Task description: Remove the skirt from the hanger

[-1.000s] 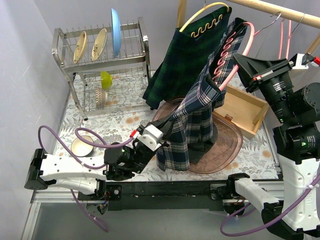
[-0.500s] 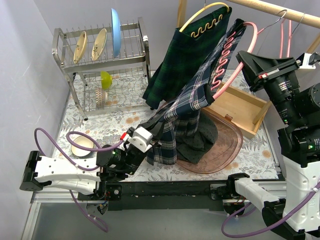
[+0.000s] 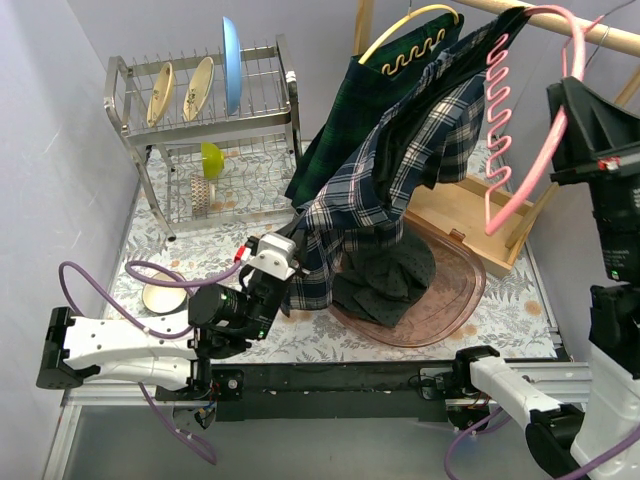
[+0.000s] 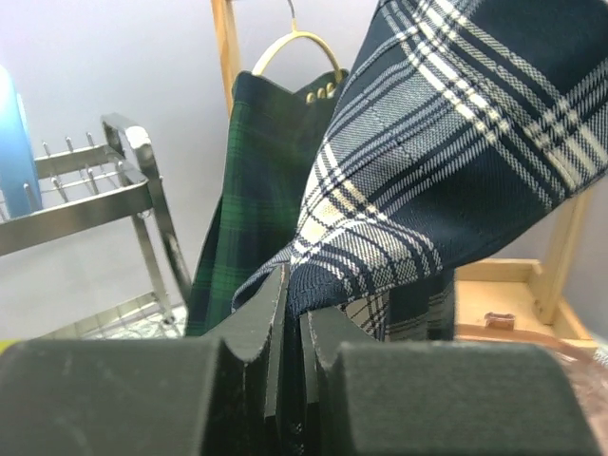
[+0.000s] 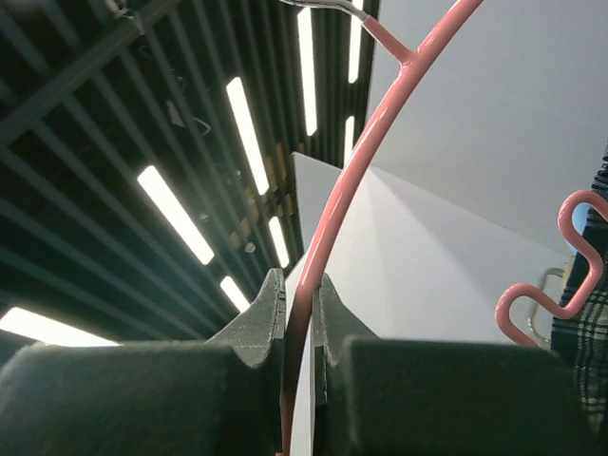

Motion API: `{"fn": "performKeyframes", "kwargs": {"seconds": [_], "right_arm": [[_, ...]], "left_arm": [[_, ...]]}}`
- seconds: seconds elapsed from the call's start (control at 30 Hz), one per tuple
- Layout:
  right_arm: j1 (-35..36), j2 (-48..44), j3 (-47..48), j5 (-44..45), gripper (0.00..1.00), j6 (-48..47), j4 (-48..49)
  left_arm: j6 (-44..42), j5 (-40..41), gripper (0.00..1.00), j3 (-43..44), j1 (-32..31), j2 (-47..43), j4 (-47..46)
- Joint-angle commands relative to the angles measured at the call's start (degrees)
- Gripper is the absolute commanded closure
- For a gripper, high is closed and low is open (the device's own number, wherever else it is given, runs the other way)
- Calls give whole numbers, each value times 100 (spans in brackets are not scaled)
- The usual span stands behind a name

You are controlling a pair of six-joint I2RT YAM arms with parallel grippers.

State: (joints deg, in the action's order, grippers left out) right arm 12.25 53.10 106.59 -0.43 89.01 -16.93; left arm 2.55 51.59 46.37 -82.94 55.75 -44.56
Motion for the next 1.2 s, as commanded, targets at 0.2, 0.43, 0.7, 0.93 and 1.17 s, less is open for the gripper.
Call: {"fn": "performKeyframes", "kwargs": {"seconds": [0.2,0.43,0.7,0.93,1.17], "right_arm": [[23,-528,-1006,-347,99,-334,2378],[14,-1188,-2309,-2074,99,-59,2450],[14,-854,-1921,-3902,99,-429,1631],[5,-854,-1669,-4396,99,-1368,1115],[14,-433,-510,-3765,99,-2484,701]], "left_arm": [[599,-263,100,1610,23,366,1169],[694,-430,100,2182,-3,640,1430],[2126,-1396,100,3078,-30,279,2626],[2513,-1828,100,3941,-38,551,3470],[2690,-2127,100,4450,-30,894,3603]]}}
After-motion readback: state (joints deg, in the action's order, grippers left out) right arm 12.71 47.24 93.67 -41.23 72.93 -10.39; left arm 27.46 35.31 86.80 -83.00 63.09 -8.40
